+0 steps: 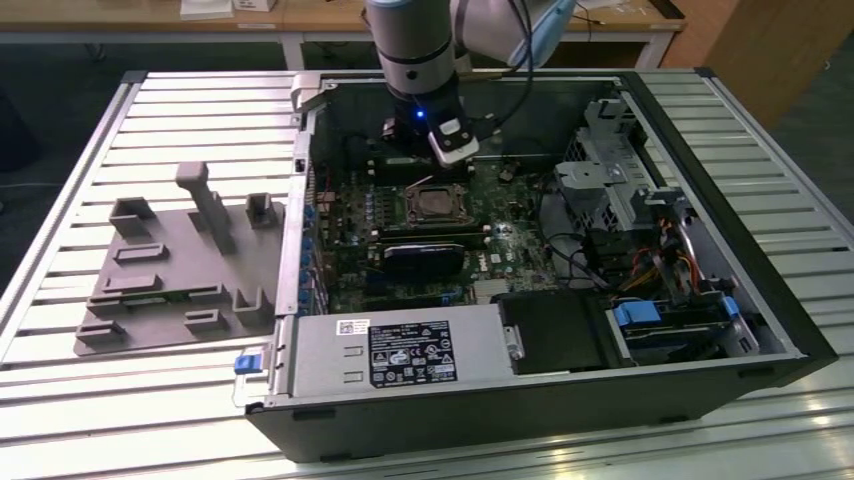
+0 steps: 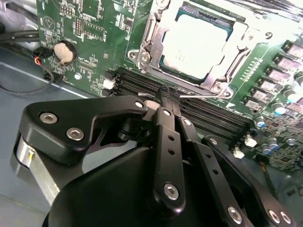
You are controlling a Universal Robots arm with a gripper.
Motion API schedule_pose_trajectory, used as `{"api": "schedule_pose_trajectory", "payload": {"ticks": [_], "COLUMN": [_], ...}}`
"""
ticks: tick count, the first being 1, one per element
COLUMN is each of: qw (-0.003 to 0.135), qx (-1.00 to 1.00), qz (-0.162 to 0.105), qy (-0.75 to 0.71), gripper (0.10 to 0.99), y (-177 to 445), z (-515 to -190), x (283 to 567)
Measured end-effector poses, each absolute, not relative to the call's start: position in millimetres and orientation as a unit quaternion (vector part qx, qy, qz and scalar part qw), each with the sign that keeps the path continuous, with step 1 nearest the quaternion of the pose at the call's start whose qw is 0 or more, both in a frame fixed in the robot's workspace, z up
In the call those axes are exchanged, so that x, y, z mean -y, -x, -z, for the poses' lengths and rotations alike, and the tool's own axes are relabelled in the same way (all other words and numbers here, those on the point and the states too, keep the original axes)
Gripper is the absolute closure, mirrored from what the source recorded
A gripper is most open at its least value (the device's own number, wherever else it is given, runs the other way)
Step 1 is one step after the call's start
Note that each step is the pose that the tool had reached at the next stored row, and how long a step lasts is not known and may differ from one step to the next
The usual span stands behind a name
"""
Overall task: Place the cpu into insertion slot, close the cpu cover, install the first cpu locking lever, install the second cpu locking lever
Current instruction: 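Install the first cpu locking lever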
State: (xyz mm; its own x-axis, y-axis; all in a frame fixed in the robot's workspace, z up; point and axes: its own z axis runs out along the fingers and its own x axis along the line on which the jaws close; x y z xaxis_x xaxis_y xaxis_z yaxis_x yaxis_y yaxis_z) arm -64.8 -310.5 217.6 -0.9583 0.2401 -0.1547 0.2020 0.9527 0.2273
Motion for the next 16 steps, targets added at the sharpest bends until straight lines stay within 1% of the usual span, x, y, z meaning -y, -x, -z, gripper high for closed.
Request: {"api": "schedule_pose_trajectory", "payload": {"ticks": [8,16], "qw": [0.092,0.102], "qx": [-0.983,-0.983], "qz": [-0.102,-0.096], "qy": [-0.123,-0.122], "gripper": [0.98,0.98], "y": [64.5,65.7], "z": [-216.4,-210.3], "x": [309.1,307.8]}}
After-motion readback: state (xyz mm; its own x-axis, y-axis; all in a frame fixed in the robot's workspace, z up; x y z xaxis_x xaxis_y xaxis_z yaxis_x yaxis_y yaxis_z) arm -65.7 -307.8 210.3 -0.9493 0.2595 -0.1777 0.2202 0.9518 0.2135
